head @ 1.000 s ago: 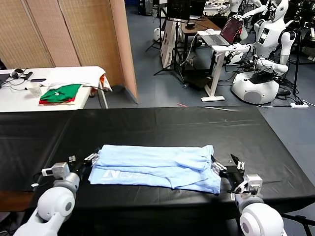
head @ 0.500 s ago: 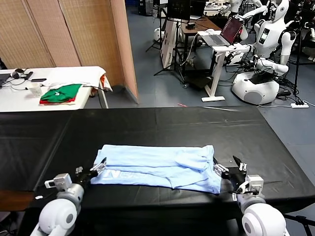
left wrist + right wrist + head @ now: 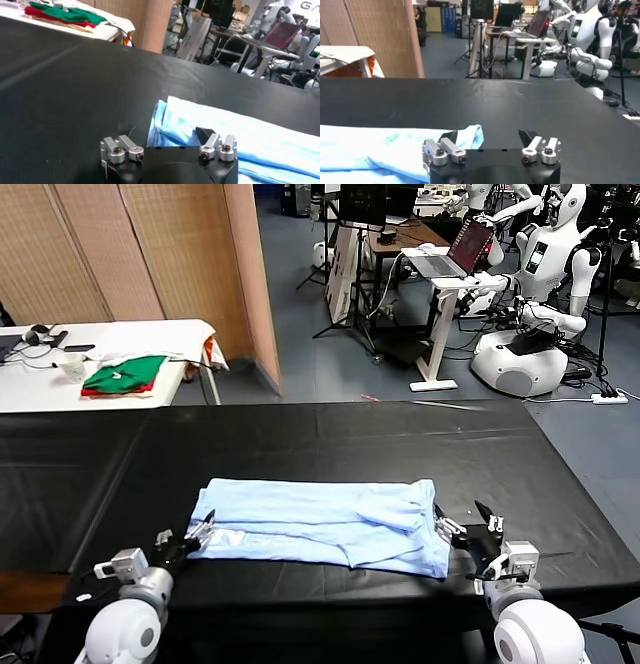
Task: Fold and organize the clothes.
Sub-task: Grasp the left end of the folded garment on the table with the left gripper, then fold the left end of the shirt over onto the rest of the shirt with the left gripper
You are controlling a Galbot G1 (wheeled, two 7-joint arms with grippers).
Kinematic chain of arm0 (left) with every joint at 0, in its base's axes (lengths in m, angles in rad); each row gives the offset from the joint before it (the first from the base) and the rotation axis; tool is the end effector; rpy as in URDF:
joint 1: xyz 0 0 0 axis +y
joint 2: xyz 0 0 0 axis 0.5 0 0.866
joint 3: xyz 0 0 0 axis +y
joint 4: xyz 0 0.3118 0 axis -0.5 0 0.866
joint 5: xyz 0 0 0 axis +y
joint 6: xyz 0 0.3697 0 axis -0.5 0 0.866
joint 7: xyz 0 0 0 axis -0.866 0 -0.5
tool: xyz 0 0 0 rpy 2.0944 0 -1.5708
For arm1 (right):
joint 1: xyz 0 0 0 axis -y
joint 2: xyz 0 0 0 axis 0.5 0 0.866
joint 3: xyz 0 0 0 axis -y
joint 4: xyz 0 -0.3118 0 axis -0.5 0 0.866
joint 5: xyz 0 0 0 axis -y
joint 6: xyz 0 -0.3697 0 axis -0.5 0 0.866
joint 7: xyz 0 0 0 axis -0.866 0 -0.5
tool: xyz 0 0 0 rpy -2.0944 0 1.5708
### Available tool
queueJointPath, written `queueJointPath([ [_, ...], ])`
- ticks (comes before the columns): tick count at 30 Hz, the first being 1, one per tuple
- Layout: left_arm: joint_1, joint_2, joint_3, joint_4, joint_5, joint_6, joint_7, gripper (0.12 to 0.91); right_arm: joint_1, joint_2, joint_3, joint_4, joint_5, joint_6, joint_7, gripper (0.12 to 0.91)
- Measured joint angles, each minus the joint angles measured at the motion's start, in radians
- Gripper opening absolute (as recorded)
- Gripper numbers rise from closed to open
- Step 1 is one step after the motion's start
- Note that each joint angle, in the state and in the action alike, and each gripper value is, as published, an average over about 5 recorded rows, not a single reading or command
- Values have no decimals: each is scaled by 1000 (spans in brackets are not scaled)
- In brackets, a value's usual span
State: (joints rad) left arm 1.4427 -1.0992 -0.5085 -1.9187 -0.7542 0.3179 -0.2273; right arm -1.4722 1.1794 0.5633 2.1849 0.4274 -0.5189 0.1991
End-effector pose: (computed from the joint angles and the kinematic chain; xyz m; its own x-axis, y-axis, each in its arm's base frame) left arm 0.2560 0.0797 -0.2888 -0.8970 0.0355 0.4406 -0.0725 0.9715 -0.2258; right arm 0.2393 -0.0488 -0.2035 -0.9356 -0.0069 0.3530 -0.0152 0.9997 -0.0208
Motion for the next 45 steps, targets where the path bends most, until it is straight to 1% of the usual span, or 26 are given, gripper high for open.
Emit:
queueJointPath([
  [1, 2, -2, 2, -2, 2, 0, 0, 580, 1, 0, 0, 0, -1, 0, -1, 907],
  [3, 5, -5, 7, -7, 9, 0, 0, 467, 5, 0, -1, -2, -1, 0, -2, 907],
  [4, 6, -6, 10, -9, 13, 1, 0, 393, 7, 0, -2, -2, -1, 0, -3, 907],
  [7, 4, -7, 19, -13, 24, 6, 0, 243, 14, 0, -6, -5, -1, 1, -4, 907],
  [8, 2, -7, 21, -13, 27, 8, 0, 211, 17, 0, -8, -5, -1, 1, -5, 907],
  [10, -2, -6, 24, -12, 32, 13, -1, 183, 22, 1, -11, -6, -1, 1, -6, 907],
  [13, -7, -2, 27, -14, 53, 20, -2, 177, 26, 4, -16, -8, -2, 1, -6, 907],
  [15, -7, 5, 27, -19, 89, 21, 0, 177, 28, 5, -17, -9, -2, 1, -5, 907],
  [17, -4, 14, 24, -26, 147, 18, 6, 177, 29, 6, -17, -7, -2, 1, -4, 907],
  [20, 6, 33, 14, -39, 259, 7, 19, 177, 28, 6, -14, -1, -1, 1, -3, 907],
  [24, 30, 73, -16, -56, 399, -5, 23, 177, 25, 6, -12, 7, 1, 1, -1, 907],
  [26, 48, 100, -41, -60, 447, -15, 23, 177, 24, 10, -16, 8, 1, 2, 0, 907],
  [28, 68, 129, -72, -58, 474, -29, 23, 177, 22, 16, -20, 10, 0, 2, 1, 907],
  [32, 95, 170, -127, -56, 474, -47, 22, 177, 13, 31, -30, 18, -5, 6, 2, 907],
  [36, 96, 165, -137, -79, 439, -50, 20, 177, -6, 41, -25, 31, -12, 27, -5, 907],
  [38, 95, 147, -125, -99, 410, -46, 16, 177, -19, 45, -17, 38, -16, 43, -11, 907],
  [40, 94, 122, -105, -125, 369, -35, 6, 177, -35, 50, -6, 46, -23, 56, -15, 907],
  [45, 76, 53, -11, -203, 235, 5, -37, 177, -78, 67, 22, 64, -49, 64, -18, 907],
])
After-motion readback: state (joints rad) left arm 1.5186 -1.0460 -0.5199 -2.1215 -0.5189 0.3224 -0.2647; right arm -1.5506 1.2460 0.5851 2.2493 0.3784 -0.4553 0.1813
